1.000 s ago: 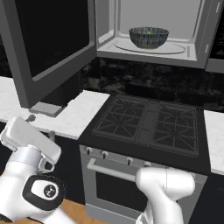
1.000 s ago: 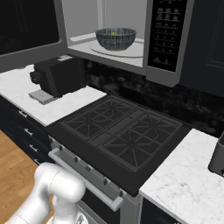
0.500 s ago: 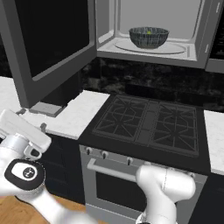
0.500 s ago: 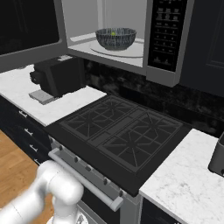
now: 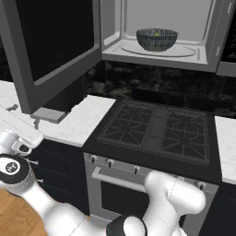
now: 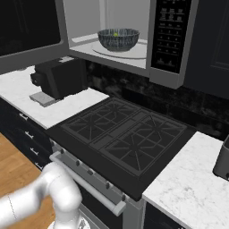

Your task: Pick the broccoli from the sink and place it in the bowl. Then pick the bowl and place it in the microwave. Then close the microwave door and press the start button.

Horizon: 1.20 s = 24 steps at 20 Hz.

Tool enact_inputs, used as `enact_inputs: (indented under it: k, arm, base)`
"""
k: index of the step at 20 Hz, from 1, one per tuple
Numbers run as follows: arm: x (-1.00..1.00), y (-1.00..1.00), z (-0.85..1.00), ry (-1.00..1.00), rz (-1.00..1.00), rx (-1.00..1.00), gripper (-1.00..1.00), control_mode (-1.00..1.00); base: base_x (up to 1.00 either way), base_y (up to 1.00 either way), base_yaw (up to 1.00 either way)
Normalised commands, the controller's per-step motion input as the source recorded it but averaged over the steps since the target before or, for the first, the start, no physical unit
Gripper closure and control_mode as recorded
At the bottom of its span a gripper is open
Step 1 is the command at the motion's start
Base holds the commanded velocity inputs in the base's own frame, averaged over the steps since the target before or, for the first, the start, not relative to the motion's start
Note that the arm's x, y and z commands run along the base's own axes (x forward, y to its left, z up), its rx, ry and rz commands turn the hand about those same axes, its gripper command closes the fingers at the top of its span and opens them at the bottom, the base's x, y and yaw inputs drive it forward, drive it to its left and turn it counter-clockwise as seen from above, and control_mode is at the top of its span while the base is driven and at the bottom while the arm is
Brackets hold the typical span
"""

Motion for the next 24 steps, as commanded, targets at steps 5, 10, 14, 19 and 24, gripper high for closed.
enact_inputs:
  k: [5, 10, 14, 19, 24]
  arm:
    - [0.52, 0.02, 0.00, -0.22, -0.04, 0.02, -1.00, -1.00]
    - [0.31, 0.00, 0.01, -0.33, 0.00, 0.12, -1.00, -1.00]
    - [0.00, -0.22, 0.25, -0.40, 0.00, 0.20, -1.00, -1.00]
    - [0.00, -0.49, 0.25, -0.32, 0.02, 0.23, -1.00, -1.00]
    - [0.00, -0.65, 0.20, -0.32, 0.09, 0.25, -1.00, -1.00]
  base:
    - [0.00, 0.00, 0.00]
    - [0.00, 0.00, 0.00]
    - [0.00, 0.00, 0.00]
    - [0.00, 0.00, 0.00]
    - [0.00, 0.00, 0.00]
